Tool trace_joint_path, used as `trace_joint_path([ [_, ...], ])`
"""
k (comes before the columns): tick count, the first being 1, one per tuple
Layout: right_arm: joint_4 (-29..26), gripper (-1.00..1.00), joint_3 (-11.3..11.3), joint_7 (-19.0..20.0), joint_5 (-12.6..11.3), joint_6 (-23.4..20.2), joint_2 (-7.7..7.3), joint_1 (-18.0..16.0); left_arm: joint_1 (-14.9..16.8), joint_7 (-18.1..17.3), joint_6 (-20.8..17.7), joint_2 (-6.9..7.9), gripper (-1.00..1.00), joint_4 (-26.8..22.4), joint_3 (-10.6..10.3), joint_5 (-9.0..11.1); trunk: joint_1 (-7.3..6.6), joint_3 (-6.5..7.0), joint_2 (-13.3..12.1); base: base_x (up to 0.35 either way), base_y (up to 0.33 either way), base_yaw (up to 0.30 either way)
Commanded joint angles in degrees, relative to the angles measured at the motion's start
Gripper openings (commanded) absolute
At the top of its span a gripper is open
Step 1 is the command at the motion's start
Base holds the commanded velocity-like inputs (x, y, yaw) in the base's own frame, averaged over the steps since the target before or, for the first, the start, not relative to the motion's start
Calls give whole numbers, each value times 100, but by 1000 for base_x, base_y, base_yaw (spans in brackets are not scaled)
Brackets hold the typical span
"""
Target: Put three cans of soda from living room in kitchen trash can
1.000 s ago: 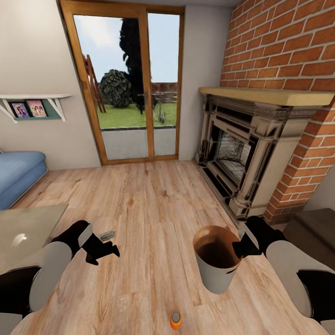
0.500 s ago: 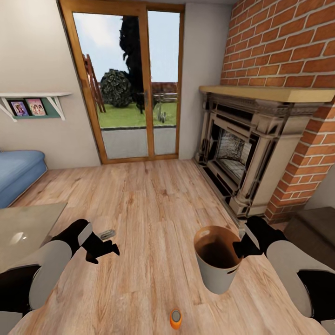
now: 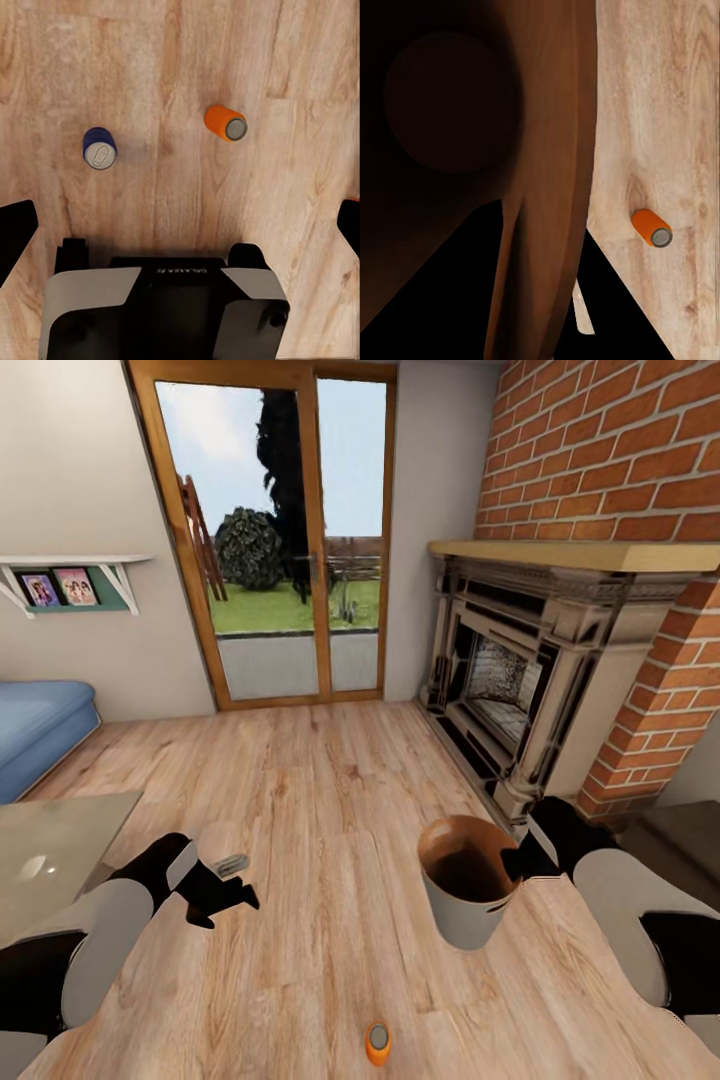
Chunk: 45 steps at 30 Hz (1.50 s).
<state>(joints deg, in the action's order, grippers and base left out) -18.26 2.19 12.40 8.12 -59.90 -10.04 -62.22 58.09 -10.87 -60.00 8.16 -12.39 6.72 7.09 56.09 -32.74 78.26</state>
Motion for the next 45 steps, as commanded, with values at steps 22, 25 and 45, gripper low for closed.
trace_joint_path([
  [22,89,-100,30,26,-101,-10,57,-567,-41,-143,0,-6,100,-12,-100,-7,484,-396,884,0,0,0],
  [25,92,-100,37,26,-102,-10,61,-570,-42,-129,41,-12,100,-11,-214,-12,550,-450,1004,0,0,0],
  [45,94,-100,34,24,-101,-10,65,-565,-50,-109,352,-37,100,-9,-320,-18,989,-809,1807,0,0,0],
])
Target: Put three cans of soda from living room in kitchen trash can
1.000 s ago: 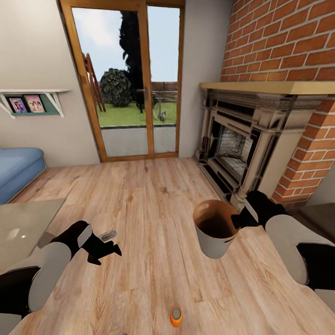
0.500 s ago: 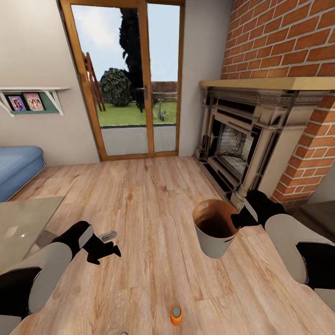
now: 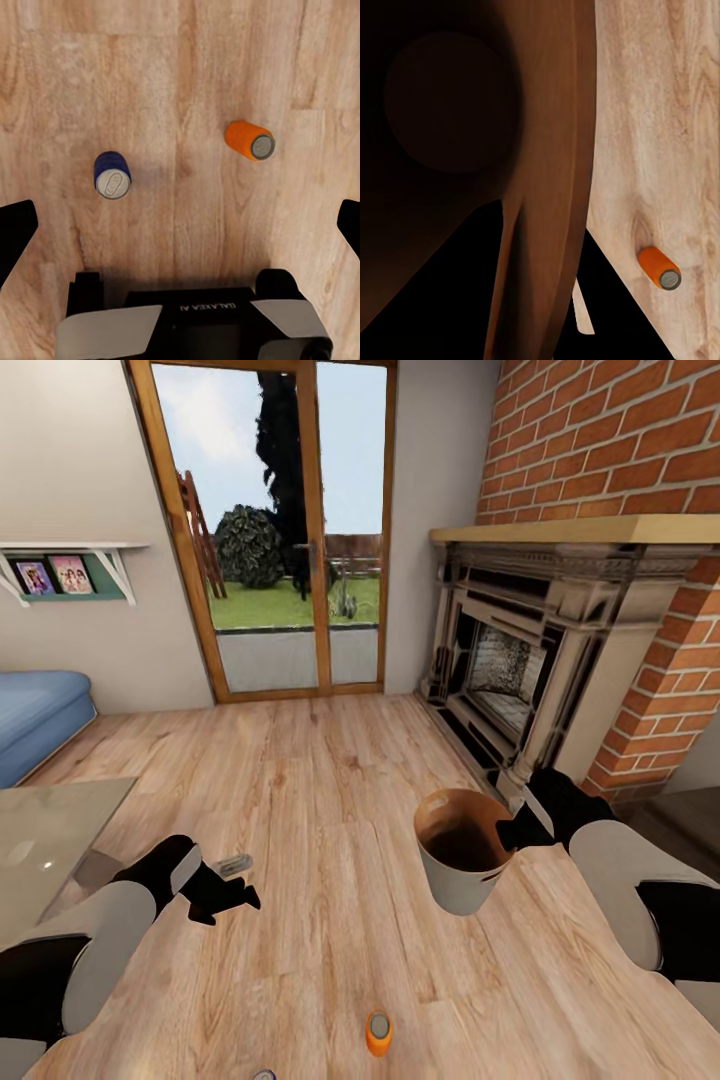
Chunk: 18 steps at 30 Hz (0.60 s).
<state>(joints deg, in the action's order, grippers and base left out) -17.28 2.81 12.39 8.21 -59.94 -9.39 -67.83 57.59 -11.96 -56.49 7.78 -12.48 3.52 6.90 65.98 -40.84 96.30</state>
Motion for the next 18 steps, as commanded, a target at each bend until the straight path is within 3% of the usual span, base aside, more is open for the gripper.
trace_joint_path([
  [1,-3,-100,-29,25,-109,-6,0,-4,0,0,16,-1,100,0,0,0,22,-17,42,0,0,0],
  [5,-92,-100,-33,75,132,116,97,106,-98,97,125,-86,100,-98,-96,25,44,-36,82,0,0,0],
  [11,-263,-100,-66,177,465,349,277,325,-289,290,315,-86,100,-291,-293,25,44,-36,82,0,0,0],
  [18,-466,-100,-175,298,679,534,277,576,-514,435,537,-86,100,-302,-524,25,44,-36,82,0,0,0],
])
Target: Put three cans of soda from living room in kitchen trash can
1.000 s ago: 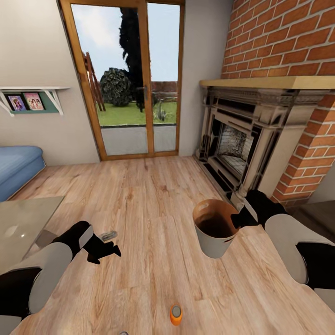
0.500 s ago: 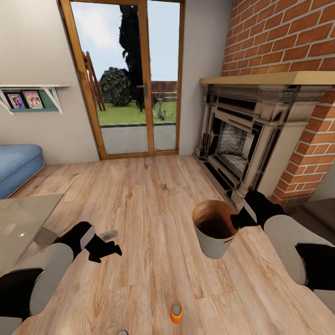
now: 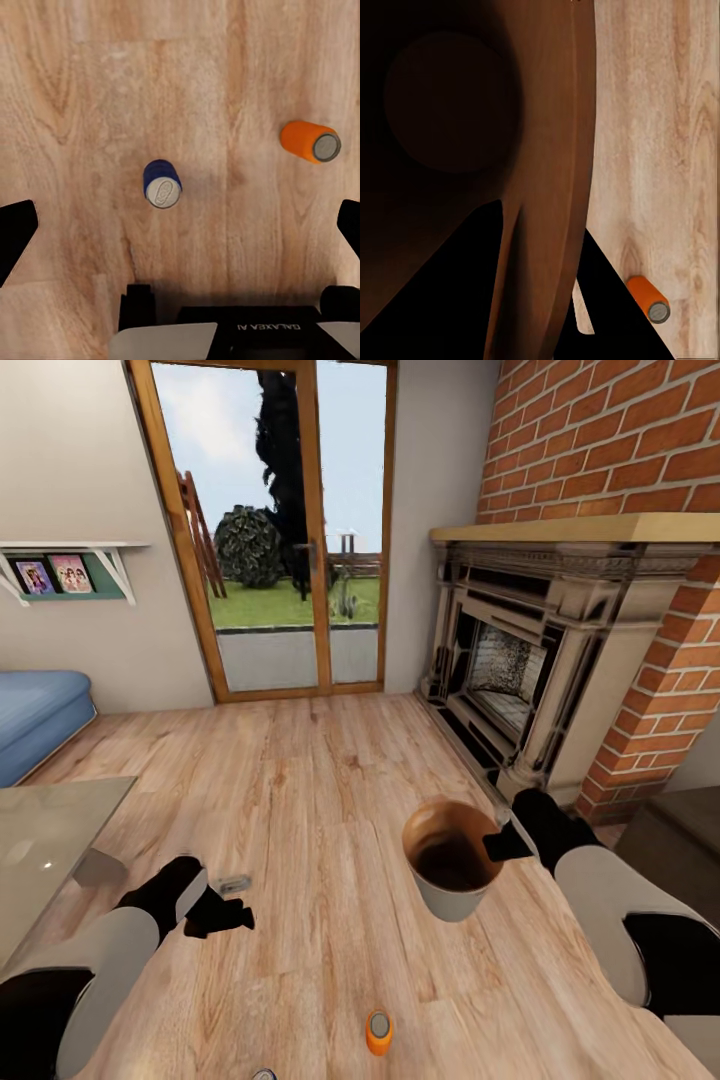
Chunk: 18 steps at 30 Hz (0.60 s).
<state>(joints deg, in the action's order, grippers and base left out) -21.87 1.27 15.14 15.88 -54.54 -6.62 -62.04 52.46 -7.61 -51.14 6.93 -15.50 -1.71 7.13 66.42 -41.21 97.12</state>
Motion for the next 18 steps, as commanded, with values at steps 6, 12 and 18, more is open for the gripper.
trace_joint_path([
  [6,-168,-100,28,59,142,-65,-65,149,-63,-65,190,66,100,-30,-65,-10,0,1,1,0,0,0],
  [12,2,-100,175,-229,432,-215,-180,-31,135,-258,73,187,100,-225,131,-18,0,1,1,0,0,0],
  [18,354,-100,187,-383,-763,-546,-196,-1071,204,-529,255,201,100,-238,682,-24,0,1,1,0,0,0],
])
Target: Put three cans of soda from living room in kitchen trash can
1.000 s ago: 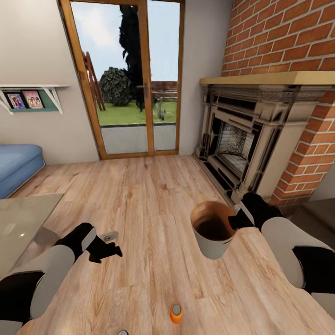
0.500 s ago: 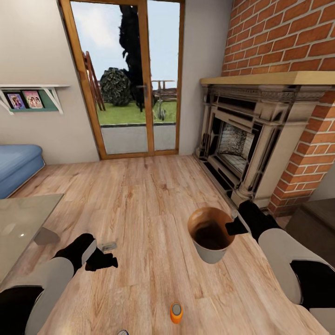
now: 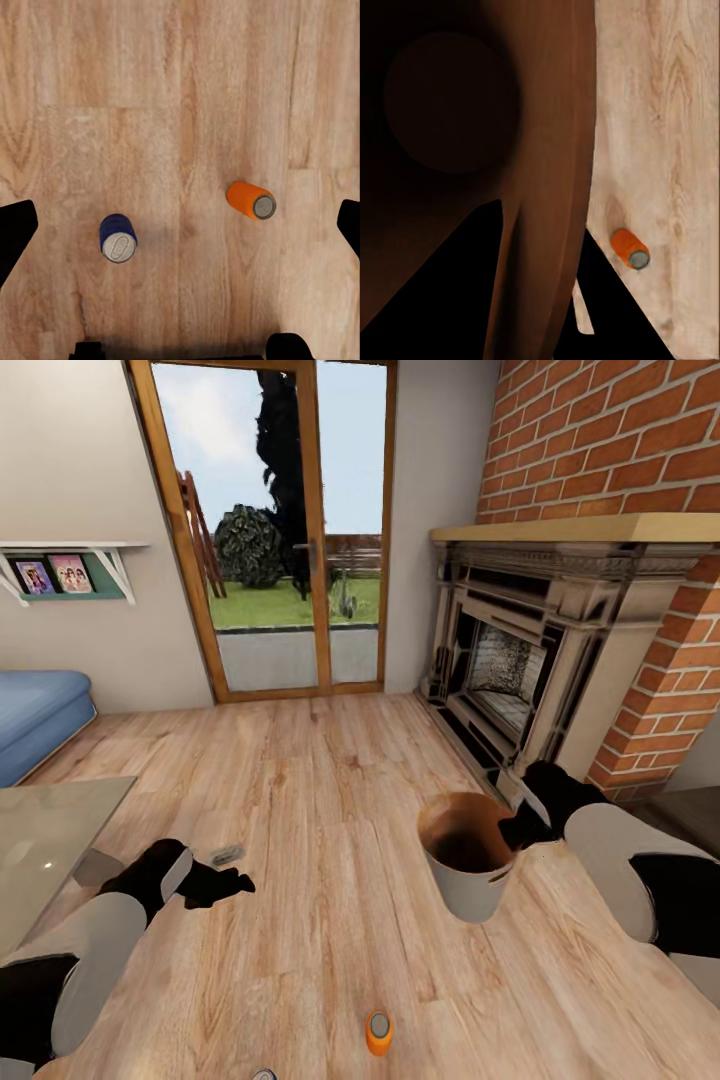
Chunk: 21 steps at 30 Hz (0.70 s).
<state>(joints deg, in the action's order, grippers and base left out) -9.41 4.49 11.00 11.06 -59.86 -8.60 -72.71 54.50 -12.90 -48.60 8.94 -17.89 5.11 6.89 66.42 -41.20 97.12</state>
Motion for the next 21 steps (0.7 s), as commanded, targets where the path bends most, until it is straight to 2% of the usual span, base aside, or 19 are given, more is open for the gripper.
trace_joint_path([
  [1,-887,-100,-135,31,-281,-14,1,-9,-7,0,26,0,100,2,2,0,0,1,1,0,0,0],
  [8,-870,-100,-124,17,-251,-14,33,-31,-208,57,189,2,100,6,8,-3,0,1,1,0,0,0],
  [21,-869,-100,-98,-7,-227,-14,54,-25,-375,96,212,2,100,7,-1,-20,-286,234,-521,0,0,0],
])
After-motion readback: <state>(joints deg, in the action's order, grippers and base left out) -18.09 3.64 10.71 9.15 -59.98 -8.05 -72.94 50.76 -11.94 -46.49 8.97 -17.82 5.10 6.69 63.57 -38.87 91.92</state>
